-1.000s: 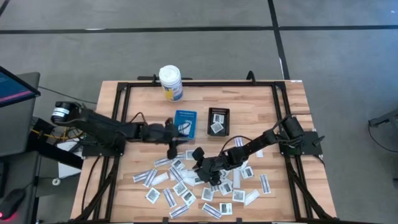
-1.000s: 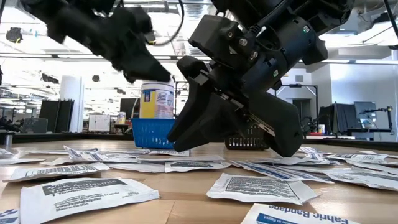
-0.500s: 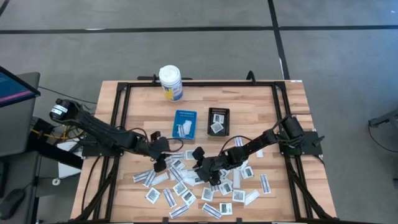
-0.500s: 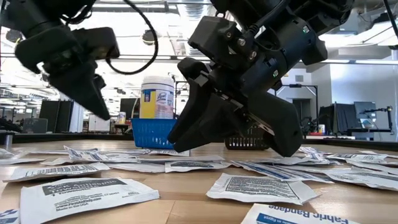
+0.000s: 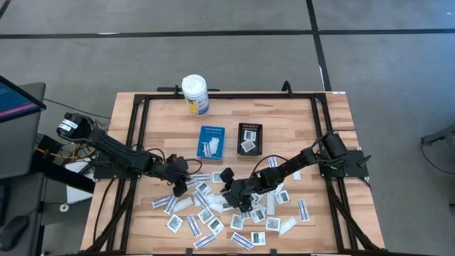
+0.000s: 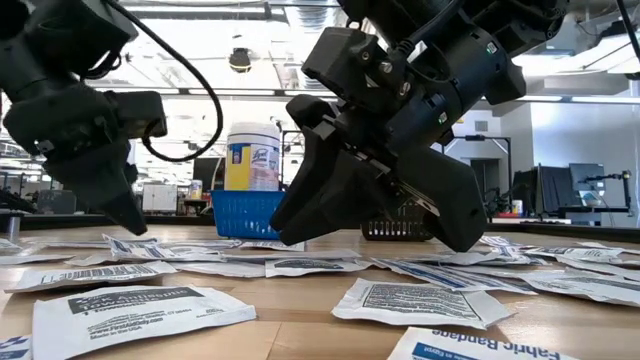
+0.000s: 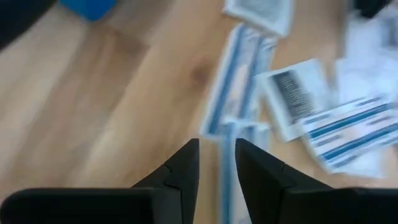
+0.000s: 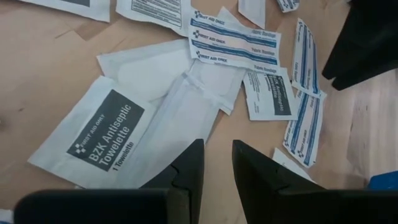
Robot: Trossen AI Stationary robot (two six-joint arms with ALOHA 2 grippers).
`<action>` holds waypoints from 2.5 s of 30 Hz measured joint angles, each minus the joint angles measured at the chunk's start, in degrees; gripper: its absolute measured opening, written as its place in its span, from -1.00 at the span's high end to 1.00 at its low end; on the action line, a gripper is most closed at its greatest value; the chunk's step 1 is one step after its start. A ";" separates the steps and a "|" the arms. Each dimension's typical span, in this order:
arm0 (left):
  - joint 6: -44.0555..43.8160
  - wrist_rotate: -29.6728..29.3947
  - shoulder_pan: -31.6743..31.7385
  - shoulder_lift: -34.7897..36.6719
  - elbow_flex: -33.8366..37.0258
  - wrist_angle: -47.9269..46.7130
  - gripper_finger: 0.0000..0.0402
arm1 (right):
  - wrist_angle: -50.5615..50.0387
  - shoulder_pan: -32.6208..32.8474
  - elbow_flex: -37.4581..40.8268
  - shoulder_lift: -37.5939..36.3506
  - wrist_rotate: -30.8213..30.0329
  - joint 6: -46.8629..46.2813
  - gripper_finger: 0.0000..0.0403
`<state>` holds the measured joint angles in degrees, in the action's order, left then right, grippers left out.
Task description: Pick & Place First Aid Supplies
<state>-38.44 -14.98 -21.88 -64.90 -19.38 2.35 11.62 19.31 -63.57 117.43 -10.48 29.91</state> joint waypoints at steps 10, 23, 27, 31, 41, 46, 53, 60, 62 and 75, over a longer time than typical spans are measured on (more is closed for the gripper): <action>-3.94 0.93 0.01 0.04 5.34 8.84 0.48 | 0.00 0.00 0.00 0.00 0.00 0.00 0.62; 1.54 3.30 -2.22 -0.05 6.89 13.08 0.48 | 0.00 0.00 0.00 0.00 0.00 0.00 0.62; 1.73 3.25 -2.26 -1.66 6.85 14.08 0.48 | 0.00 0.00 0.00 0.00 -0.01 0.00 0.62; 1.80 2.43 -2.26 -5.81 6.59 17.14 0.48 | 0.13 0.00 0.00 0.00 0.00 0.00 0.62; 6.63 1.55 -2.13 -9.98 6.55 20.97 0.91 | 0.09 0.00 0.02 0.00 0.00 0.00 0.62; 6.88 2.46 -2.13 -8.24 6.88 21.22 0.97 | 0.00 0.00 0.02 0.00 -0.02 0.00 0.62; 8.96 2.72 -2.23 -5.94 7.00 21.33 0.98 | 0.00 0.00 0.02 0.00 0.00 0.00 0.62; 11.63 -1.11 -2.22 -5.88 5.58 22.22 0.98 | 0.00 0.00 0.02 0.00 -0.01 0.00 0.62; 13.26 -1.40 -2.22 -5.86 4.79 22.57 0.98 | 0.00 0.00 0.02 0.00 0.00 0.00 0.62; 24.22 -5.22 2.38 -5.73 -0.11 23.83 0.98 | 0.37 -0.31 0.02 0.00 0.00 0.00 0.62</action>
<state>-14.21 -20.20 -19.50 -70.63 -19.49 26.18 11.99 19.00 -63.55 117.43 -10.48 29.91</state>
